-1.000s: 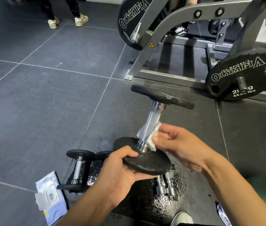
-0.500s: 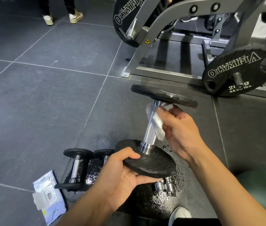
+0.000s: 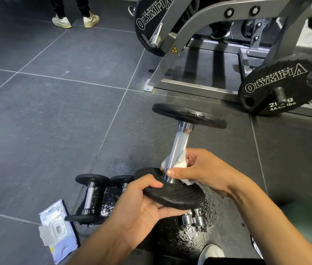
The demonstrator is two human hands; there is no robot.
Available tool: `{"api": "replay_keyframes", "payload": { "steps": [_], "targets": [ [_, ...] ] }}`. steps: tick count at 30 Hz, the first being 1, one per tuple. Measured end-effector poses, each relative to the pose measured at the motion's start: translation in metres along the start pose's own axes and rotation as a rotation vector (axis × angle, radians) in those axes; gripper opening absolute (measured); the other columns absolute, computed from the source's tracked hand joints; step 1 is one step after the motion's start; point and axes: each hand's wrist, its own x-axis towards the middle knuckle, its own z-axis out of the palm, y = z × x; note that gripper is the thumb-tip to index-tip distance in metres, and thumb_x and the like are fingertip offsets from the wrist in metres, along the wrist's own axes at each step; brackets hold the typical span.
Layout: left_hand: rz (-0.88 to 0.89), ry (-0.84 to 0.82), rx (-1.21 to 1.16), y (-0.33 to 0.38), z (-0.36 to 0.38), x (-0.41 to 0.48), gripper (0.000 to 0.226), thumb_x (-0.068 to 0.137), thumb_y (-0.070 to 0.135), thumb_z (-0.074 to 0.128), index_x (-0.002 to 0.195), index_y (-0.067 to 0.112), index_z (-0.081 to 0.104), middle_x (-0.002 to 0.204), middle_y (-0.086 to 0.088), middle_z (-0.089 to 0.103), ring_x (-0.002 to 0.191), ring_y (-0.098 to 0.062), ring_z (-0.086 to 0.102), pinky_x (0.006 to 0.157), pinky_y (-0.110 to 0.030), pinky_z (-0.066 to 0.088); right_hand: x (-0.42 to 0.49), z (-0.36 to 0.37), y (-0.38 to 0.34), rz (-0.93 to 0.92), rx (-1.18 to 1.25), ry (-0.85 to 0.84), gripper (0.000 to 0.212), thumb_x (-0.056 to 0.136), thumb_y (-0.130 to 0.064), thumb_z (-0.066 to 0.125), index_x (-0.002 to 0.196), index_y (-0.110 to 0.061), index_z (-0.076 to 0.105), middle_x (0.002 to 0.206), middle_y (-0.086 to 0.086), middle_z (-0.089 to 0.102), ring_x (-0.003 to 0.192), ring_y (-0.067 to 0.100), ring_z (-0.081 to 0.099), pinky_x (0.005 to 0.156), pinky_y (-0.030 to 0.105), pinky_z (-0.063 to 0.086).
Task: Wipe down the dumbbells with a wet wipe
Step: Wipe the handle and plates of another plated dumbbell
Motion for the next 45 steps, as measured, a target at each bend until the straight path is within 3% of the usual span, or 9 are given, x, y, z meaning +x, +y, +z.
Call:
{"api": "replay_keyframes", "payload": {
  "steps": [4,9,16,22,28,33,38,41,45],
  "targets": [
    [0.022,0.006,0.05,-0.003,-0.004,0.002,0.035,0.094,-0.003,0.05,0.124,-0.017,0.06,0.119,-0.038,0.07,0.109,-0.051,0.072,0.09,-0.069,0.056,0.007,0.006,-0.01,-0.127,0.362,0.266,0.047,0.078,-0.013,0.081,0.118,0.007,0.068,0.112,0.024,0.076,0.105,0.036,0.075,0.092,0.038,0.061],
    [0.066,0.061,0.11,-0.008,-0.008,0.008,0.04,0.092,-0.005,0.053,0.13,-0.019,0.055,0.123,-0.043,0.064,0.108,-0.054,0.071,0.083,-0.071,0.059,0.02,0.021,-0.015,-0.219,0.736,0.443,0.021,0.083,-0.018,0.077,0.096,-0.005,0.068,0.084,0.011,0.066,0.075,0.02,0.068,0.07,0.028,0.061],
    [0.06,0.033,0.054,-0.002,-0.005,0.01,0.03,0.096,-0.001,0.045,0.118,-0.008,0.065,0.116,-0.035,0.073,0.108,-0.049,0.073,0.094,-0.068,0.055,0.013,0.036,0.008,-0.02,0.097,0.204,0.029,0.1,-0.028,0.068,0.117,-0.006,0.061,0.109,0.011,0.078,0.106,0.02,0.074,0.096,0.037,0.059],
    [0.066,0.095,0.08,-0.008,-0.016,0.021,0.03,0.096,-0.001,0.047,0.117,-0.015,0.064,0.113,-0.036,0.073,0.107,-0.049,0.074,0.094,-0.066,0.057,0.012,0.026,0.016,0.162,0.205,0.081,0.033,0.105,-0.026,0.062,0.131,-0.008,0.056,0.13,0.029,0.067,0.112,0.03,0.07,0.108,0.056,0.052],
    [0.058,0.26,0.1,-0.022,-0.042,0.062,0.02,0.098,-0.001,0.052,0.109,-0.012,0.064,0.108,-0.035,0.075,0.098,-0.048,0.076,0.088,-0.065,0.059,0.001,0.018,0.007,0.278,0.403,0.189,0.022,0.107,-0.003,0.05,0.112,0.009,0.067,0.107,0.03,0.074,0.084,0.029,0.07,0.082,0.04,0.062],
    [-0.037,0.333,-0.058,-0.06,-0.076,0.102,0.015,0.096,-0.004,0.051,0.108,-0.009,0.061,0.104,-0.037,0.073,0.108,-0.055,0.069,0.091,-0.071,0.055,-0.001,0.004,0.005,0.249,0.213,0.351,0.027,0.109,-0.02,0.052,0.108,0.001,0.069,0.089,0.016,0.068,0.077,0.026,0.065,0.077,0.041,0.054],
    [-0.122,0.434,-0.271,-0.113,-0.105,0.139,0.013,0.094,-0.004,0.055,0.107,-0.006,0.056,0.116,-0.035,0.061,0.116,-0.057,0.063,0.081,-0.072,0.058,-0.005,-0.01,0.009,0.227,0.031,0.45,0.029,0.107,-0.037,0.049,0.121,-0.022,0.07,0.075,-0.004,0.065,0.081,0.021,0.067,0.095,0.04,0.051],
    [-0.12,0.48,-0.339,-0.134,-0.119,0.164,0.018,0.093,-0.006,0.055,0.11,-0.006,0.055,0.109,-0.034,0.062,0.113,-0.057,0.062,0.067,-0.071,0.061,-0.011,-0.017,0.012,0.232,-0.046,0.446,0.038,0.102,-0.047,0.049,0.131,-0.03,0.066,0.081,-0.01,0.061,0.094,0.021,0.068,0.101,0.041,0.048],
    [-0.095,0.528,-0.316,-0.145,-0.139,0.19,0.01,0.094,-0.007,0.056,0.104,-0.008,0.057,0.1,-0.031,0.06,0.107,-0.056,0.061,0.081,-0.073,0.056,-0.023,-0.024,0.01,0.295,-0.136,0.474,0.026,0.108,-0.034,0.047,0.103,-0.024,0.07,0.104,0.007,0.075,0.104,0.028,0.07,0.089,0.04,0.054]
  ]
}}
